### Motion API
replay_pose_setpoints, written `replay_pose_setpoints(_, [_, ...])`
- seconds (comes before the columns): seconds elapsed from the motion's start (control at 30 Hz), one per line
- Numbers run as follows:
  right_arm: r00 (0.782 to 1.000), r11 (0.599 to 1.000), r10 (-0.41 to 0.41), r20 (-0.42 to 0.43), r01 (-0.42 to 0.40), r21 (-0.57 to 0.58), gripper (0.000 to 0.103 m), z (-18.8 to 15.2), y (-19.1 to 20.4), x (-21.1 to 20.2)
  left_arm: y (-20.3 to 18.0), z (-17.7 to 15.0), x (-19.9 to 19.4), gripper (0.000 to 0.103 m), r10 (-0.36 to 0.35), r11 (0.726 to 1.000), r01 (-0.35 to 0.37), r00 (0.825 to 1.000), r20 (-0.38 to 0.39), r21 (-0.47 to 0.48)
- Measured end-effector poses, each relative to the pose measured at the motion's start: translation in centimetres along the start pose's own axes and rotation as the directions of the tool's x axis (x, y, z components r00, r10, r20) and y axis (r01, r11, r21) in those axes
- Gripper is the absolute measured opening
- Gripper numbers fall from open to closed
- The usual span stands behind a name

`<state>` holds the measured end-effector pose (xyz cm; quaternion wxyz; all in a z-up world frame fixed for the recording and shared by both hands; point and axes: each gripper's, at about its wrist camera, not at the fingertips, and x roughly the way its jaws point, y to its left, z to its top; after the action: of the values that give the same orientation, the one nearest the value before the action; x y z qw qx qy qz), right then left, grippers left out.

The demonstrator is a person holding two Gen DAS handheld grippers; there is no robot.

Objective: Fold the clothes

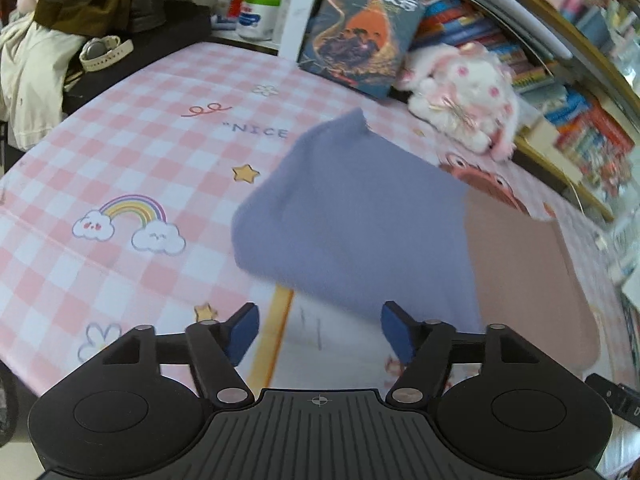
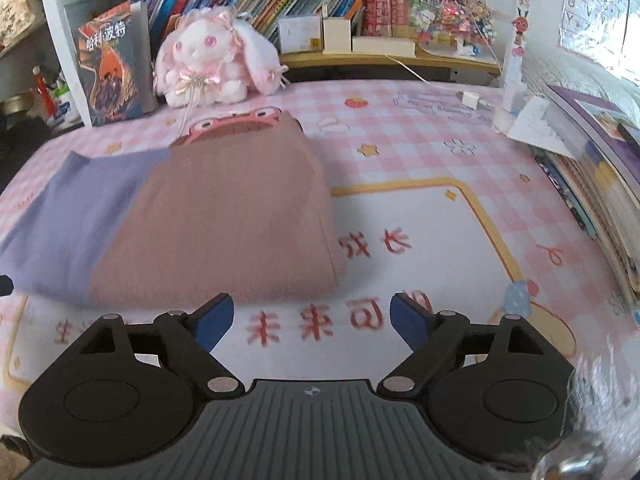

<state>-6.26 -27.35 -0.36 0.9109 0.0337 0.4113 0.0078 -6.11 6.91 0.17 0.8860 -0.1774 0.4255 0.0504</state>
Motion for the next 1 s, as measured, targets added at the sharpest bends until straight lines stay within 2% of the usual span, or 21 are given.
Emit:
replay_pose_setpoints(0.2, [1.0, 1.0, -0.003, -0.008, 0.003, -0.026, 0.091, -2.5, -1.0, -1.7, -1.4, -3.1, -2.0, 0.078, 0.024, 0.998, -0.023, 1.0, -0.004, 0.061])
replay_pose_setpoints(0.4, [1.0, 0.999, 0.004, 0.007, -0.004, -0.041, 0.093, -4.7, -1.9, -3.4, -2.4, -5.6, -3.7, 0.084, 0.013, 0.994, -0.015, 1.0, 0.014, 0.109])
replay_pose_setpoints(0.57, [1.0, 1.0, 0.0, 0.014, 0.0, -0.028, 0.093, -5.4, -2.4, -4.1, -1.8, -5.9, -4.1, 0.085, -0.018, 0.997, 0.017, 1.0, 0.012, 0.079])
replay_pose_setpoints(0.7, [1.0, 1.0, 0.001, 0.012, -0.001, -0.021, 0.093, -5.3, -2.0, -3.9, -0.4, -5.0, -3.4, 0.085, -0.092, 0.996, 0.092, 0.996, 0.008, -0.005])
replay_pose_setpoints(0.8, [1.0, 1.0, -0.012, 0.024, 0.012, -0.01, 0.093, -4.6, -1.6, -3.6, 1.0, -3.6, -2.2, 0.085, -0.175, 0.979, 0.174, 0.985, -0.001, -0.11])
replay_pose_setpoints(0.9, [0.999, 1.0, -0.025, 0.035, 0.025, 0.012, 0.093, -3.6, -1.1, -3.1, 3.0, -2.2, -0.8, 0.083, -0.239, 0.938, 0.235, 0.971, 0.015, -0.253])
replay_pose_setpoints(1.0, [0.999, 0.999, -0.035, 0.036, 0.035, 0.007, 0.093, -3.0, -0.3, -2.6, 5.1, -0.9, 1.1, 0.082, -0.271, 0.871, 0.255, 0.962, 0.023, -0.42])
